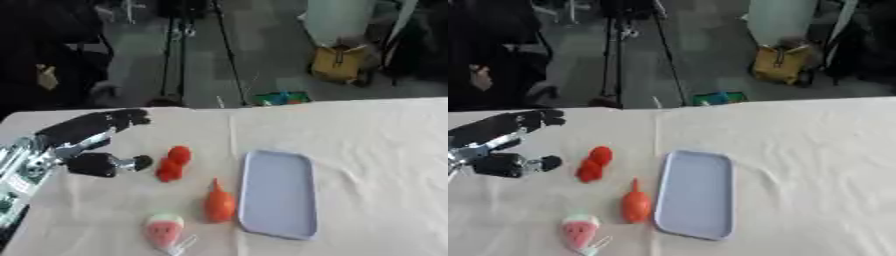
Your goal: Pick up objects on the table and place them in the box.
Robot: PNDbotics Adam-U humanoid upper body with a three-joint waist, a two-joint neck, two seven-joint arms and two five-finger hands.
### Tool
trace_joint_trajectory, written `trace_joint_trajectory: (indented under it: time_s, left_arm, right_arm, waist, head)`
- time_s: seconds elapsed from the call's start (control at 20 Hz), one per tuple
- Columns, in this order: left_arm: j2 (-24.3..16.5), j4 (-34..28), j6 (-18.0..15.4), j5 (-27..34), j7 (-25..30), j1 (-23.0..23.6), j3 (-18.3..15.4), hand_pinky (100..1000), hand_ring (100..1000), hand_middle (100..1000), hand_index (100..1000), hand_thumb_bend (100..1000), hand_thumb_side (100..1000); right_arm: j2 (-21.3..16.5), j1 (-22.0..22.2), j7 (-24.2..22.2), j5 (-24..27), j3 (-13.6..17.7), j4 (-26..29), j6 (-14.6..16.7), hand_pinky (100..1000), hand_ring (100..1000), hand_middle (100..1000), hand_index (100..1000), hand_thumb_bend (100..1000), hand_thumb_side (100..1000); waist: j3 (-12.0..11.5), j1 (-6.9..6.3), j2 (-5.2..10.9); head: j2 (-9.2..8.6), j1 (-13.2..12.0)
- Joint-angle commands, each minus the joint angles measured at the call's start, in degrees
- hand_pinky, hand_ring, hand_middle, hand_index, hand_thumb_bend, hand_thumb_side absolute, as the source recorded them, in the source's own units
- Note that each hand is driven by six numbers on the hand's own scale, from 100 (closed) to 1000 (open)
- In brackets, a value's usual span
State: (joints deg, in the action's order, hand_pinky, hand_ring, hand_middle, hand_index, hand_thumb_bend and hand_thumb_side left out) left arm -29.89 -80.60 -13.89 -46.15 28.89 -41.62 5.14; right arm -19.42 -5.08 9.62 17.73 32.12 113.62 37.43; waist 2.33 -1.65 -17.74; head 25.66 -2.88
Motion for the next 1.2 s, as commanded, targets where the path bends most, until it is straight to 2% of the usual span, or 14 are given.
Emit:
trace_joint_trajectory:
  time_s: [0.05,0.1,0.15,0.2,0.35,0.5,0.55,0.6,0.65,0.8,0.9,0.95,1.0,1.2]
  left_arm:
    - [3.5,-2.6,1.7,-5.5,1.4,-0.1,-4.3,991,996,1000,1000,529,1000]
    - [4.9,-3.3,2.2,-7.2,2.3,0.1,-5.3,991,996,1000,1000,529,1000]
    - [6.1,-4.0,2.5,-8.8,3.2,0.3,-6.1,992,1000,1000,1000,601,1000]
    - [7.4,-4.7,2.8,-10.3,4.2,0.4,-6.9,992,1000,1000,1000,601,1000]
    - [11.3,-7.8,5.0,-15.1,6.1,0.2,-10.0,999,1000,992,1000,548,1000]
    - [13.5,-10.1,6.5,-18.1,6.6,0.1,-11.1,1000,1000,992,1000,541,1000]
    - [14.1,-10.5,6.9,-18.5,6.7,0.1,-11.3,1000,1000,998,1000,454,1000]
    - [14.6,-10.7,7.3,-18.8,6.5,0.2,-11.4,1000,1000,998,1000,454,1000]
    - [15.8,-10.8,7.5,-17.9,6.3,0.5,-11.4,1000,1000,1000,1000,100,1000]
    - [19.0,-11.0,10.1,-2.8,2.8,3.3,-11.5,1000,1000,1000,1000,100,1000]
    - [19.2,-11.3,11.4,3.2,-0.2,4.5,-11.1,1000,1000,992,1000,100,1000]
    - [19.2,-11.2,11.8,5.0,-1.4,4.8,-10.9,1000,1000,997,1000,100,909]
    - [19.0,-10.6,12.0,5.8,-1.8,5.2,-10.5,1000,1000,1000,1000,100,1000]
    - [18.9,-8.7,11.8,5.1,-1.5,5.5,-10.0,1000,1000,1000,1000,100,1000]
  right_arm:
    - [-1.5,-0.5,0.1,0.5,0.4,1.0,-0.4,734,818,766,798,100,981]
    - [-1.5,-0.5,0.1,0.5,0.4,1.0,-0.5,734,818,766,798,100,981]
    - [-1.4,-0.6,0.1,0.6,0.4,1.0,-0.6,735,818,766,797,100,977]
    - [-1.4,-0.7,0.2,0.6,0.4,1.0,-0.8,735,818,766,797,100,977]
    - [-1.3,-0.9,0.2,0.8,0.4,1.0,-1.1,738,819,764,791,100,968]
    - [-1.3,-1.1,0.2,0.8,0.4,1.0,-1.4,739,819,764,790,100,967]
    - [-1.3,-1.1,0.2,0.8,0.4,1.0,-1.6,740,819,764,785,100,959]
    - [-1.3,-1.2,0.2,0.9,0.4,1.0,-1.8,740,819,764,785,100,959]
    - [-1.3,-1.3,0.2,0.9,0.4,1.0,-2.0,743,820,763,780,100,951]
    - [-1.2,-1.5,0.1,0.8,0.4,1.0,-2.8,746,821,762,775,100,947]
    - [-1.2,-1.7,0.0,0.8,0.4,1.0,-3.1,747,821,761,770,100,945]
    - [-1.2,-1.8,0.0,0.9,0.4,1.0,-3.2,748,822,761,767,100,943]
    - [-1.2,-1.9,-0.1,0.9,0.3,1.0,-3.4,749,822,761,766,100,941]
    - [-1.3,-2.0,-0.1,1.1,0.3,1.0,-3.6,749,822,760,762,100,941]
  waist:
    - [-0.2,0.28,1.46]
    - [-0.2,0.33,1.48]
    - [-0.3,0.38,1.49]
    - [-0.3,0.41,1.5]
    - [-0.3,0.51,1.47]
    - [-0.2,0.46,1.44]
    - [-0.2,0.36,1.47]
    - [-0.1,0.26,1.5]
    - [0.0,0.16,1.49]
    - [0.0,-0.28,1.51]
    - [-0.1,-0.44,1.53]
    - [-0.1,-0.49,1.54]
    - [-0.1,-0.54,1.56]
    - [0.0,-0.55,1.55]
  head:
    - [-0.61,0.2]
    - [-0.64,0.2]
    - [-0.67,0.3]
    - [-0.72,0.3]
    - [-0.83,0.2]
    - [-0.86,0.0]
    - [-0.81,0.0]
    - [-0.77,-0.1]
    - [-0.8,-0.2]
    - [-0.79,0.0]
    - [-0.83,0.1]
    - [-0.86,0.1]
    - [-0.93,0.0]
    - [-1.14,-0.1]
